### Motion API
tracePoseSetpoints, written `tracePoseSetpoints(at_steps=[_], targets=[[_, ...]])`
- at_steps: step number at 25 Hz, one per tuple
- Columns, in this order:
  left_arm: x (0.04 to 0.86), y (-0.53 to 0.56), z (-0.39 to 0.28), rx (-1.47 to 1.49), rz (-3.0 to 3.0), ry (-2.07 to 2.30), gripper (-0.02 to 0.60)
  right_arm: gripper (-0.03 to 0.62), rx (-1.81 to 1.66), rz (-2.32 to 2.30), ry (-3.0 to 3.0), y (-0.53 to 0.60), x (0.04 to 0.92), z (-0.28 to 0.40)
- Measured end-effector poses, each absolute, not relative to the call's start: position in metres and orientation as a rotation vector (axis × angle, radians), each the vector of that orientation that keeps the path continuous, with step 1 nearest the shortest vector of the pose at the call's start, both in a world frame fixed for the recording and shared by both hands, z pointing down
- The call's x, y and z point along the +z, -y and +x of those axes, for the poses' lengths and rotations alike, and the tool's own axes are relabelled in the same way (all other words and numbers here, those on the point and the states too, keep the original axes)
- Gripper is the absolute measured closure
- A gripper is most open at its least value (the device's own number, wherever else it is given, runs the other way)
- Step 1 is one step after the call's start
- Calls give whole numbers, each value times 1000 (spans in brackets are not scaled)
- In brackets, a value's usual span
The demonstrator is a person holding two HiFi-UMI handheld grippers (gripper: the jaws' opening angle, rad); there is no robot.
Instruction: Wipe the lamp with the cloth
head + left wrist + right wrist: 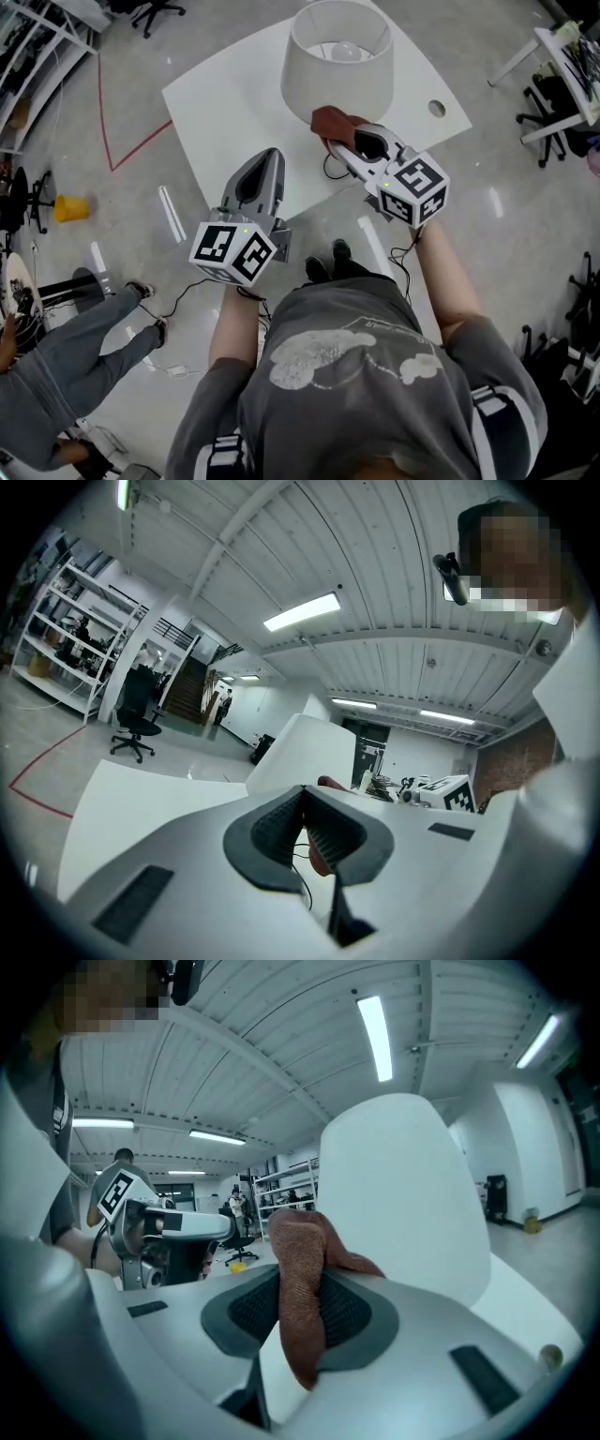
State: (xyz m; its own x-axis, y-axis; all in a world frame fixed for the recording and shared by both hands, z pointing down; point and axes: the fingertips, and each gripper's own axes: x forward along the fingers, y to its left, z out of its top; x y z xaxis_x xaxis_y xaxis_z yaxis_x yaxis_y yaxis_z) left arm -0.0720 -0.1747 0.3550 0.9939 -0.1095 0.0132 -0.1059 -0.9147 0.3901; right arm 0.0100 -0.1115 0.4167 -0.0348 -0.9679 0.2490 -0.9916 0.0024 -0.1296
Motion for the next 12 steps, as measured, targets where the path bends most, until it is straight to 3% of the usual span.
tracePoseSetpoints(at_steps=[12], targets=[[362, 195, -54, 15, 2746, 190, 574, 497, 557, 2088, 2168, 115, 442, 4]])
